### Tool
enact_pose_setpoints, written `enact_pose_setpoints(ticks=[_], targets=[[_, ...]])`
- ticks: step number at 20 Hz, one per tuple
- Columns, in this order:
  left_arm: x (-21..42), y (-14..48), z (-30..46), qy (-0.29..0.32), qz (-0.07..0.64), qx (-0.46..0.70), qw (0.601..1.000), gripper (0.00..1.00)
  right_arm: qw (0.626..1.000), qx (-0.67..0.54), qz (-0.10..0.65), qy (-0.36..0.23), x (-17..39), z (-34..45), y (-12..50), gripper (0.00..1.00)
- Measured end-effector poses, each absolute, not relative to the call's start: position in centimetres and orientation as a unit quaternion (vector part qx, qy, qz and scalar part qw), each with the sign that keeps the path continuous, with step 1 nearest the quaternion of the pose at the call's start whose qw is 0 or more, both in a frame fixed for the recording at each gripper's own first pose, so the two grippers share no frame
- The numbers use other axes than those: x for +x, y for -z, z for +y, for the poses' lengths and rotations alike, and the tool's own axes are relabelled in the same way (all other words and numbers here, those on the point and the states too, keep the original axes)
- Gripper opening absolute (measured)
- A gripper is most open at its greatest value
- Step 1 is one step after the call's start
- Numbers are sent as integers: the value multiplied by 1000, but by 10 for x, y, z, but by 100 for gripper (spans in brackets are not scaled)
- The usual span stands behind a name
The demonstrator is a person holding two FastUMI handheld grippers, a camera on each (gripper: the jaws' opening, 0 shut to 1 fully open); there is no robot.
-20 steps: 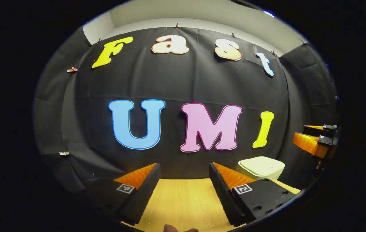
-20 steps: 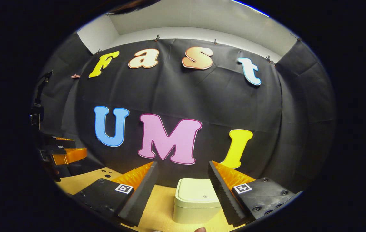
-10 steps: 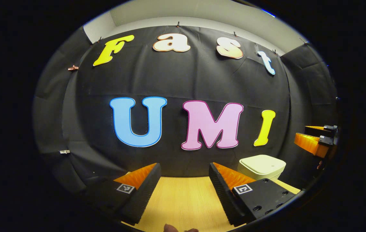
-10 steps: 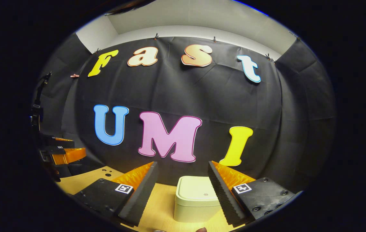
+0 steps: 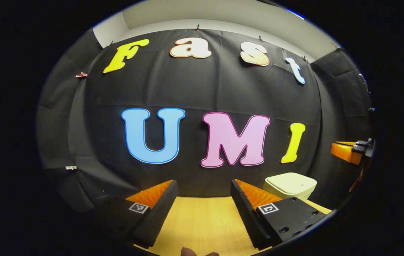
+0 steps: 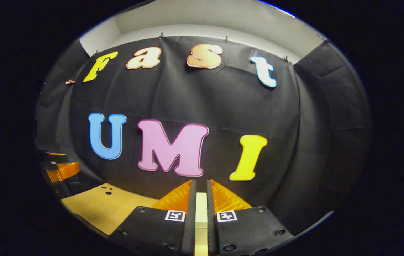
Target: Press the lid of the desktop garbage bin to open it, pick up the crumpled paper on the desktop and throw it into the bin, then pick up the pop can on the desktop and drop it into the bin, and finally close the garbage bin lid.
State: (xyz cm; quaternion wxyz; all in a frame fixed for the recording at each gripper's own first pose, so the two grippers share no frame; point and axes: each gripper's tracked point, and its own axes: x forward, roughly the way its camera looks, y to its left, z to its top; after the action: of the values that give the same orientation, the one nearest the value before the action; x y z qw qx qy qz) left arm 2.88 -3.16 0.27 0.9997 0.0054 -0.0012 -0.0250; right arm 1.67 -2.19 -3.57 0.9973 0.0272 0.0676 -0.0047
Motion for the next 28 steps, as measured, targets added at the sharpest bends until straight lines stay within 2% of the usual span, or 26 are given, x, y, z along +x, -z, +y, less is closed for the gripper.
enact_pose_setpoints(ticks=[1, 3, 4, 9, 15, 28], targets=[[28, -4, -32, 26, -2, 8, 1000, 95, 995, 30, 95, -14, 14, -16, 47, 18], [27, -3, -33, 28, -2, 9, 1000, 96, 985, 37, 163, -41, 15, -22, 72, 6], [26, -2, -34, 30, -1, 8, 1000, 96, 980, 48, 188, -38, 16, -29, 84, 5], [21, -1, -34, 28, 0, 12, 1000, 95, 976, 57, 209, -6, 43, -67, 94, 5], [17, 0, -32, 25, 1, 13, 1000, 95, 960, 55, 275, -21, 73, -80, 132, 5], [11, 6, -26, 14, 7, 10, 1000, 96, 937, 38, 347, -26, 110, -86, 196, 5]])
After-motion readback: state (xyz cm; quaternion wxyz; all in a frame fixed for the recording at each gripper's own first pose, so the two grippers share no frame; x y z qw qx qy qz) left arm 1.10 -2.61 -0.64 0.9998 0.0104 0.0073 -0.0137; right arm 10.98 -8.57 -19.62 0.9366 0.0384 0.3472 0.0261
